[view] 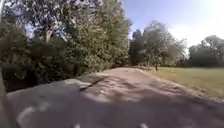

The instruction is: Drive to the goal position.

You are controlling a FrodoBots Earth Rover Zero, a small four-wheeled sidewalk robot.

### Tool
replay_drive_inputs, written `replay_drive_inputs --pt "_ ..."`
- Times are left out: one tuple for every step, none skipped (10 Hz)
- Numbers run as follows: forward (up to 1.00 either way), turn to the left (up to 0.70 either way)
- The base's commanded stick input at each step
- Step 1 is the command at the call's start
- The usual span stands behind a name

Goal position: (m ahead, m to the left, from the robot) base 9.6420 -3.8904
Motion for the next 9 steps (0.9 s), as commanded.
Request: replay_drive_inputs --pt "0.70 0.00" --pt "0.70 0.00" --pt "0.70 0.00" --pt "0.70 0.00" --pt "0.70 0.00" --pt "0.70 0.00" --pt "0.70 0.00" --pt "0.70 0.00" --pt "0.70 0.00"
